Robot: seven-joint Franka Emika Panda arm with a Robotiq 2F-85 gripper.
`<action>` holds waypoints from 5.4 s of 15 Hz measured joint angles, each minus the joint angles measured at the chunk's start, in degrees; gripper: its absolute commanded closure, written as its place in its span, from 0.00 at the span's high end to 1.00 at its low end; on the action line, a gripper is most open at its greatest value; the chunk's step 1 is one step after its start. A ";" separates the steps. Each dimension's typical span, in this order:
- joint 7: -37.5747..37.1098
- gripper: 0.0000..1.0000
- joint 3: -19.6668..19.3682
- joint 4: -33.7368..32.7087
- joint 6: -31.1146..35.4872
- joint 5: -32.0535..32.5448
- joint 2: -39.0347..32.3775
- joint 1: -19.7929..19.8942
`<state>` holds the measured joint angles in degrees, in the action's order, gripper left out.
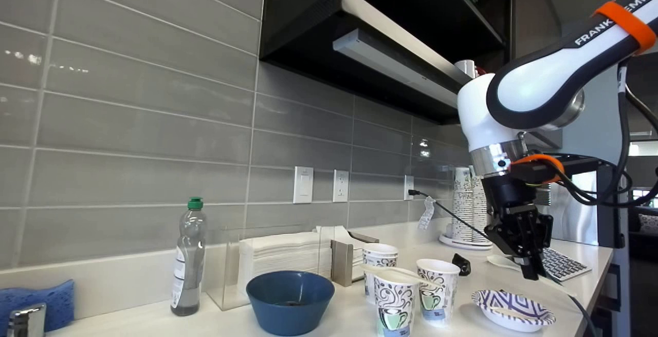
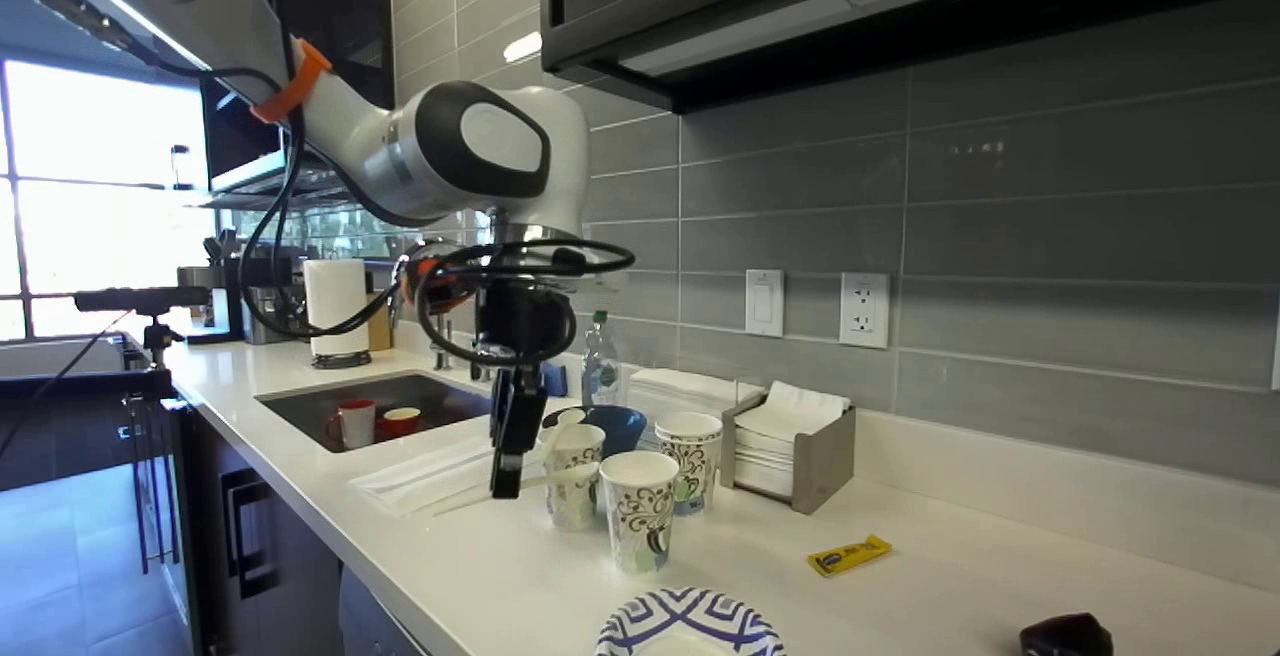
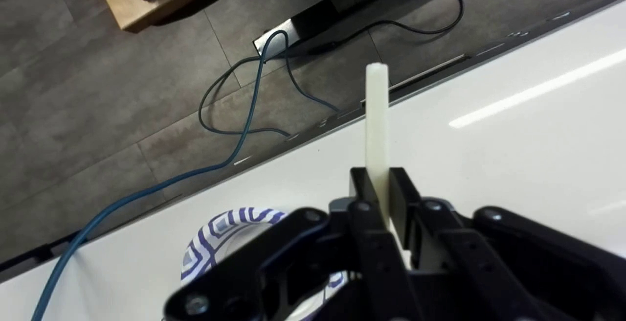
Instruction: Pick up the plastic spoon, put it on the paper cup on the left, pick up the plastic spoon and put it on the paper cup on the right
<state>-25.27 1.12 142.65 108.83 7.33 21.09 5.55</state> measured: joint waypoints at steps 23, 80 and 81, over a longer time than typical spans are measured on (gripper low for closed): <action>25.63 0.03 0.01 -9.58 2.69 0.84 -7.08 -1.56; 34.60 1.00 -1.33 -3.93 11.55 -2.02 5.28 -5.70; 34.06 1.00 -1.32 -1.97 12.79 -2.92 7.94 -6.18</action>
<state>8.80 -0.19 140.68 121.62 4.41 29.03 -0.63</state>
